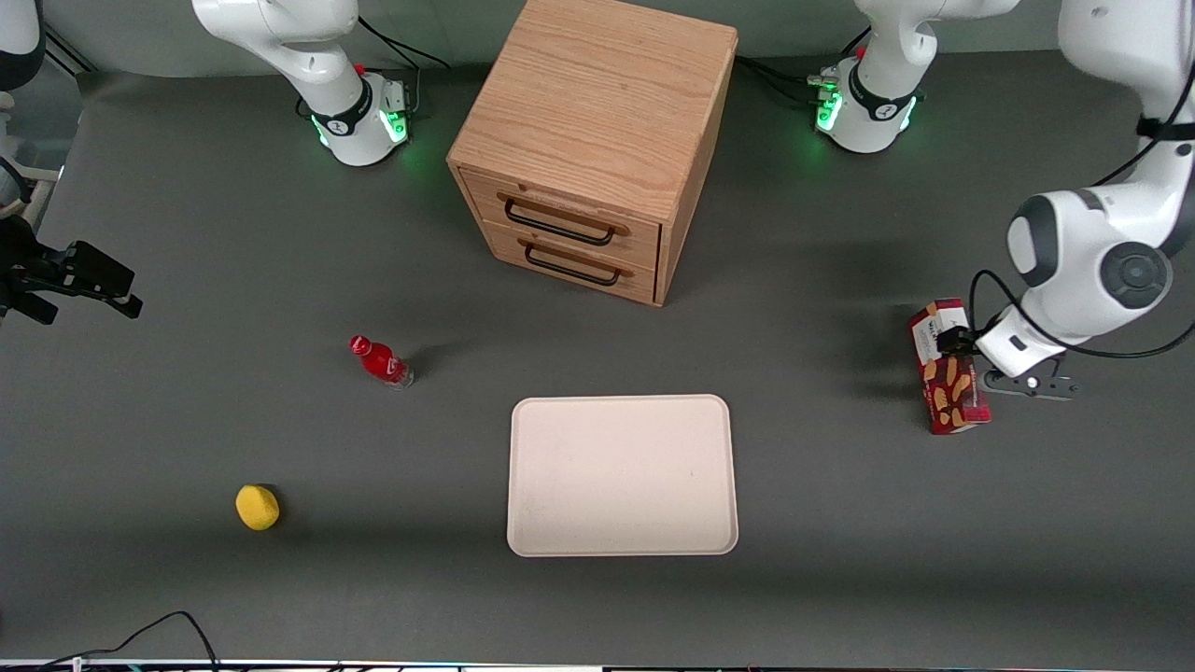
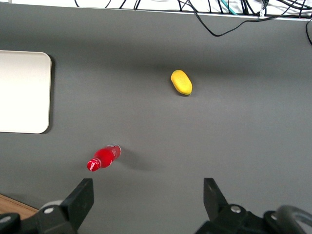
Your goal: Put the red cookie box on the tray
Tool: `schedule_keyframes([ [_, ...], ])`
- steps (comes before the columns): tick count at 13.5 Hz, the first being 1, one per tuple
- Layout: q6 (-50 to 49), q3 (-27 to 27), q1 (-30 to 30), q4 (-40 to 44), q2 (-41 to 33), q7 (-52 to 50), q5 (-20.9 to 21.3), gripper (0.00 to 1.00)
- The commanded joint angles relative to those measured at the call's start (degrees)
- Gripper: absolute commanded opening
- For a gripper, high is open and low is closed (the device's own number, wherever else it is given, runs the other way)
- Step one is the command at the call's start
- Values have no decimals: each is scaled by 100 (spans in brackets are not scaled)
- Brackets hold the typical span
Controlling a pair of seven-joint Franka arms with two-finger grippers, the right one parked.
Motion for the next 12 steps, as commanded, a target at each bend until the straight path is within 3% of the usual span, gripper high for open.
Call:
schedule_keyframes([
  [1,287,32,-2,-123,55,179,-266,0],
  [7,86,23,16,-36,-163,162,-311,0],
  [9,-928,14,7,576,-435,127,-320,0],
  [12,-3239,-65,-28,2506,-499,-170,-337,0],
])
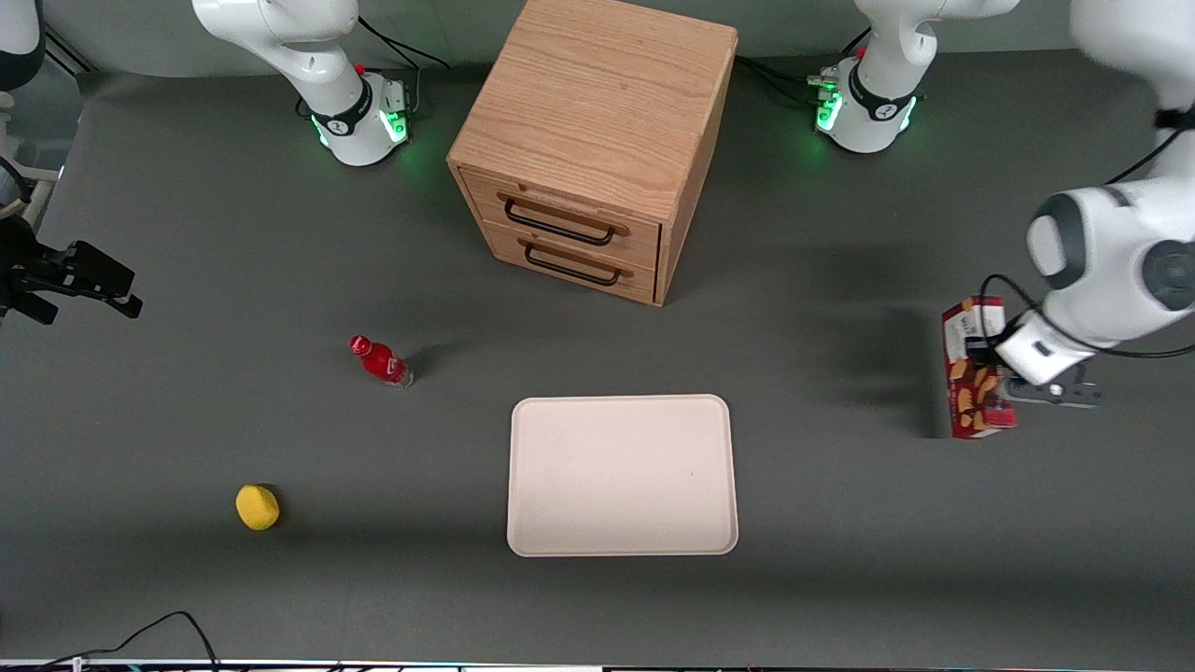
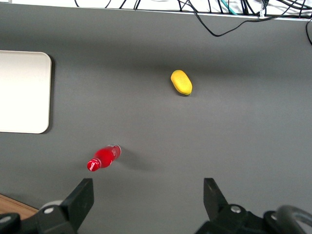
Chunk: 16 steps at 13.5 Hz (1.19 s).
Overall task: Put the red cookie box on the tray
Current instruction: 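Carry the held box with the left gripper over the tray's corner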
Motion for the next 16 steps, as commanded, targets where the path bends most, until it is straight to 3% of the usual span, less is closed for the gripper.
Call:
schedule_keyframes([
  [1,-1993,-164,-30,1837,-13,-404,-85,0],
  [4,-2964,-812,-39,3062,84,-1412,-94,0],
  [8,-2897,-2183,-39,3433,452,-3531,-296,0],
  [11,-1671,-2853,-57,3495,1206,-4245,-148,0],
  [16,1116,-3311,-144,3267,2973,-4291,879,0],
])
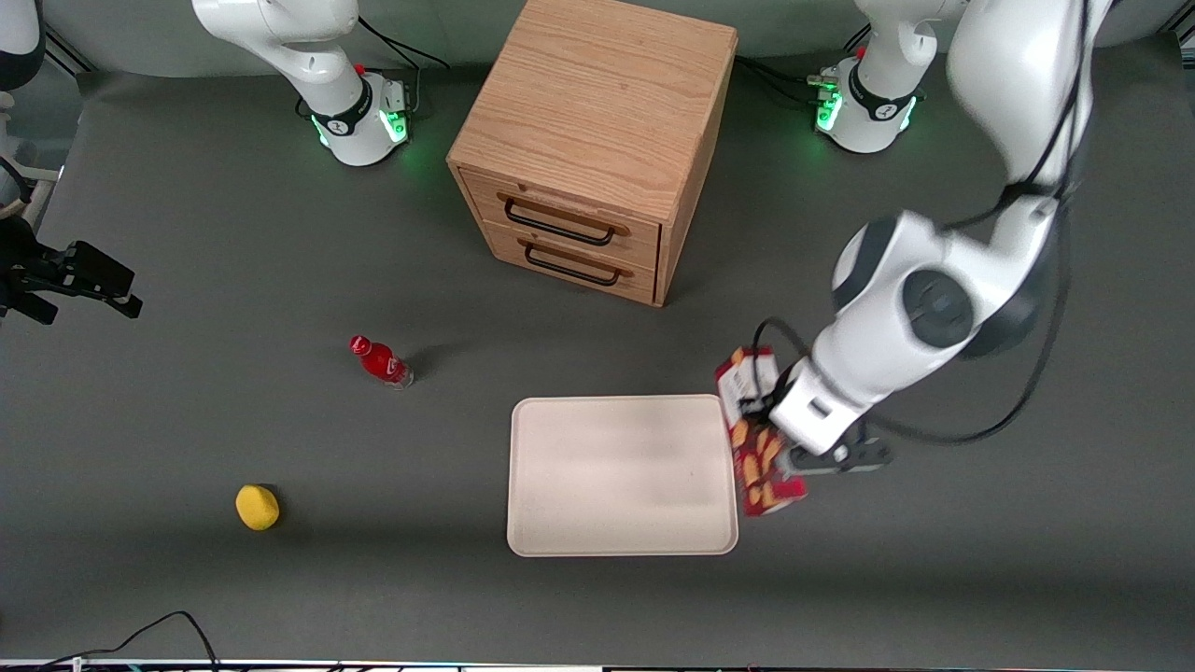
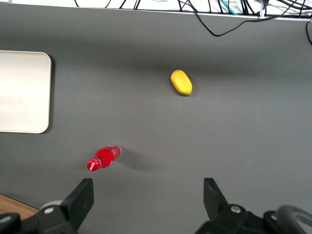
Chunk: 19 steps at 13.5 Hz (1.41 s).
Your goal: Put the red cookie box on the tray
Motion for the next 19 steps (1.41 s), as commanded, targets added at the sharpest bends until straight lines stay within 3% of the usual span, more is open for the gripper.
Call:
schedule_keyframes([
  [1,943,-106,-46,30,743,-124,627,0],
  [3,1113,-106,-55,-120,850,-132,962,0],
  [4,1079,-106,-81,-129,859,-158,1042,73],
  [5,991,-106,-73,-147,824,-298,1077,100],
  [9,-112,-97,59,-121,229,-282,955,100],
  [11,-1298,-27,173,-51,-490,-125,370,100],
  [14,-2643,954,182,-24,-1712,1023,-598,100],
  [17,-4138,1799,208,20,-2653,2221,-716,100],
  [19,-4580,2308,157,-242,-3146,2713,-646,100],
])
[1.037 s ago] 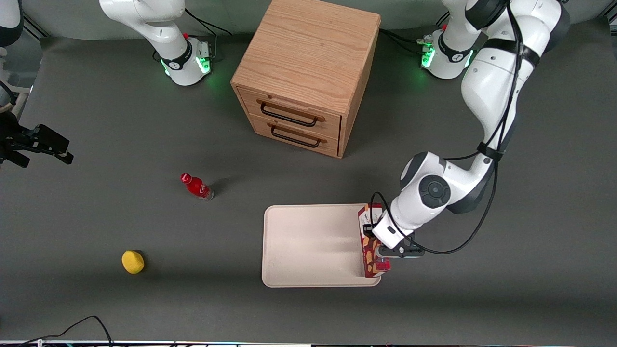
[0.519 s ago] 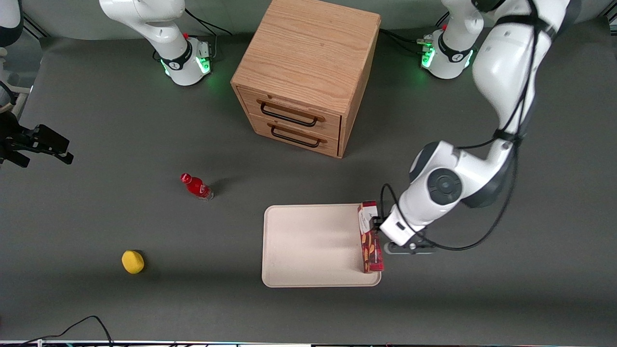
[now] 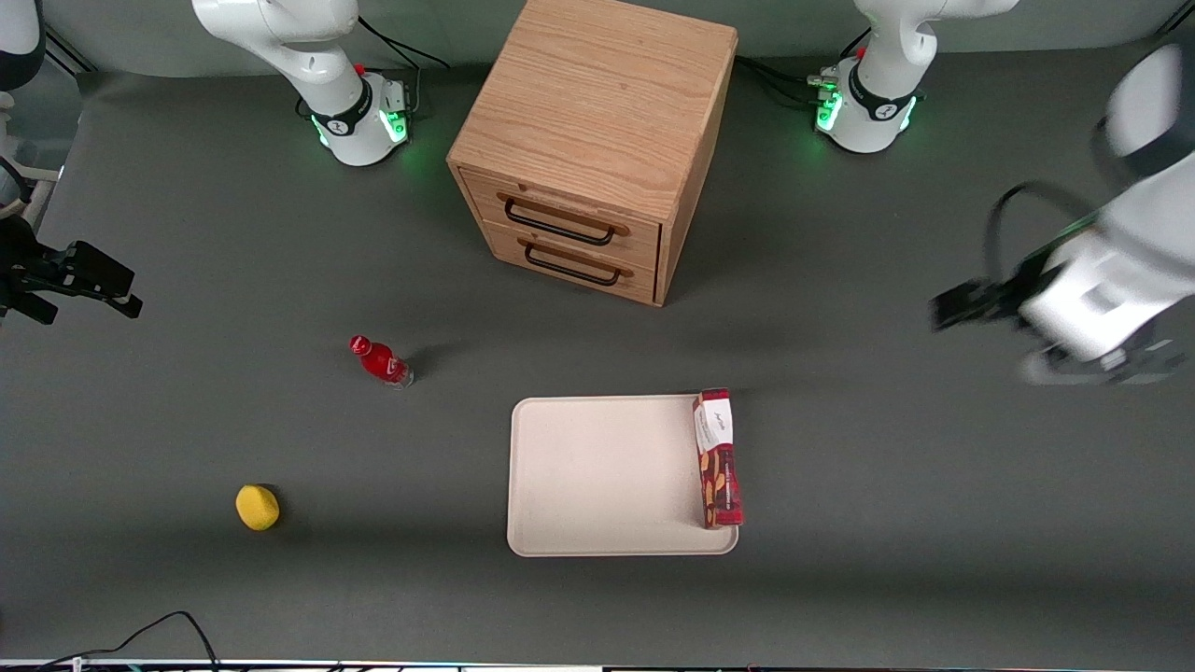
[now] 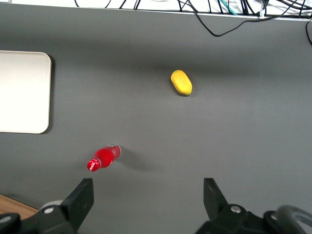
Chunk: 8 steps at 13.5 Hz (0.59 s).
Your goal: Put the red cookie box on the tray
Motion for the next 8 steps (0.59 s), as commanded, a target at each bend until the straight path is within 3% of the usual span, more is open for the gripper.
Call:
schedule_keyframes([
  [1,-305,630,-173,-770,-767,710,-3,100],
  [4,55,966,-217,-2202,-1892,1265,296,100],
  [8,-399,1054,-217,-1559,-1642,1362,542,100],
])
